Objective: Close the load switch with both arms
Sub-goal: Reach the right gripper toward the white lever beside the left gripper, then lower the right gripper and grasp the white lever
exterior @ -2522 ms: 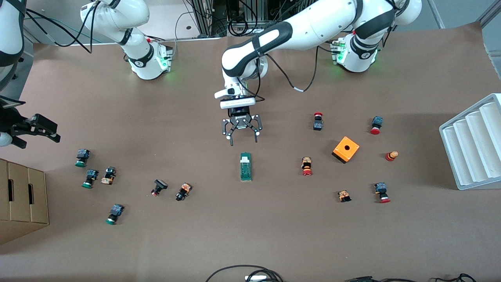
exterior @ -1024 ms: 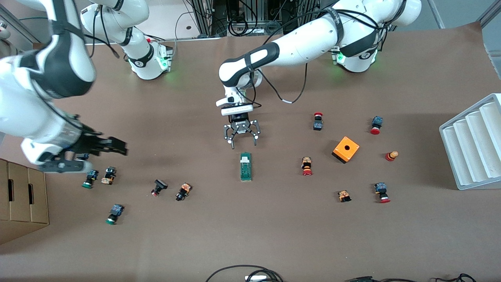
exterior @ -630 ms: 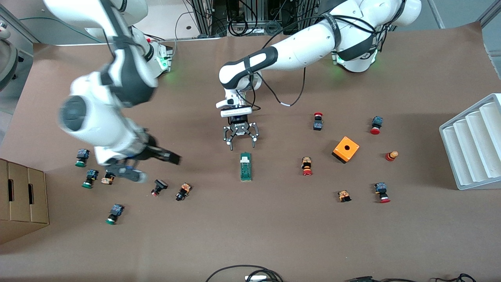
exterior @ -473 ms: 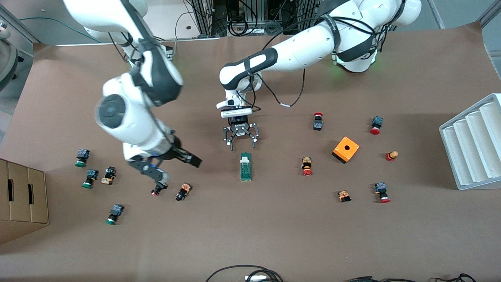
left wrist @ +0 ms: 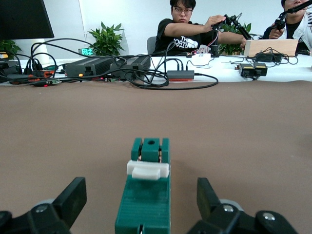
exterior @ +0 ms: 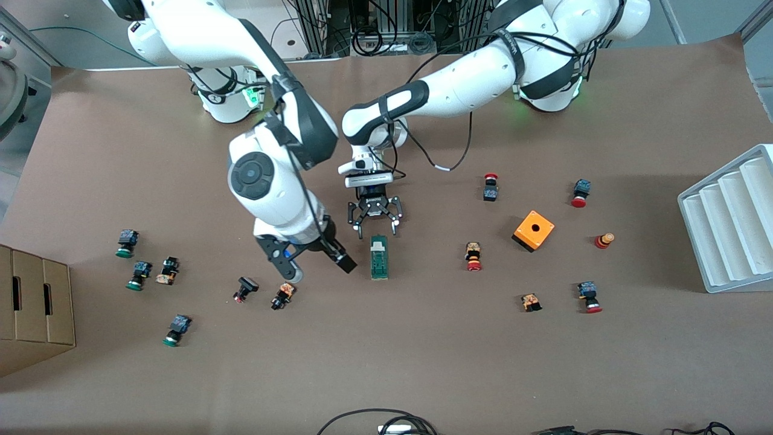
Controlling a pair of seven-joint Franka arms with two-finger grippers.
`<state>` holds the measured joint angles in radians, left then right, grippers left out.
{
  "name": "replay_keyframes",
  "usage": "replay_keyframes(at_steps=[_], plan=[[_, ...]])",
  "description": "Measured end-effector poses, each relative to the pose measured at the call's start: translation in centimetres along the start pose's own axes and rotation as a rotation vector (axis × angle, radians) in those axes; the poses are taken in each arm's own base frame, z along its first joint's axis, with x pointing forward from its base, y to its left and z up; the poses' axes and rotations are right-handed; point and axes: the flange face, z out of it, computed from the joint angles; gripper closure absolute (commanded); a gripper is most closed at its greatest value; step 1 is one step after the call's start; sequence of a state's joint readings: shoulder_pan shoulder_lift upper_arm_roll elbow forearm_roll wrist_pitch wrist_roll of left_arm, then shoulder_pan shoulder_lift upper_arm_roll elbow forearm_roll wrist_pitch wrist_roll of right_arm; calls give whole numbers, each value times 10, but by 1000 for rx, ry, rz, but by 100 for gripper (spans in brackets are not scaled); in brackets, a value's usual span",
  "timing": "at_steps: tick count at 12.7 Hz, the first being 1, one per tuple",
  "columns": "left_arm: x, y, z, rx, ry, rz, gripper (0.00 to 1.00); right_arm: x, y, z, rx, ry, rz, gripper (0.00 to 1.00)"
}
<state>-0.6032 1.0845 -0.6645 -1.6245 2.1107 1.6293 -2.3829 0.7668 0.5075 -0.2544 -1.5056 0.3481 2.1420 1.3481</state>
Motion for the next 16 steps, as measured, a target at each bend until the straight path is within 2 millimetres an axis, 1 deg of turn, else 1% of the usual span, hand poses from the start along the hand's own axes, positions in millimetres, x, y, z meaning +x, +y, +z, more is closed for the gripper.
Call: replay_keyframes(at_steps=[1, 3, 4, 5, 9, 13, 16], plan=[[-4, 0, 1, -1, -1, -10, 0, -4, -1, 6, 0, -4, 47, 2], [-5, 1, 4, 2, -1, -32, 0, -8, -2, 15, -8, -3, 116, 2], [-3, 3, 6, 3, 3, -38, 0, -10, -2, 20, -7, -1, 131, 0], [-2, 4, 9, -3, 13, -41, 0, -12, -3, 26, -7, 2, 137, 0], [-12, 8, 16, -14, 25, -45, 0, -20, -4, 48, 3, 15, 143, 0], [-15, 10, 13, -18, 22, -51, 0, -16, -4, 66, -2, 26, 212, 1], [-17, 12, 7, -13, 25, -62, 0, -15, -2, 77, -17, 31, 235, 3]])
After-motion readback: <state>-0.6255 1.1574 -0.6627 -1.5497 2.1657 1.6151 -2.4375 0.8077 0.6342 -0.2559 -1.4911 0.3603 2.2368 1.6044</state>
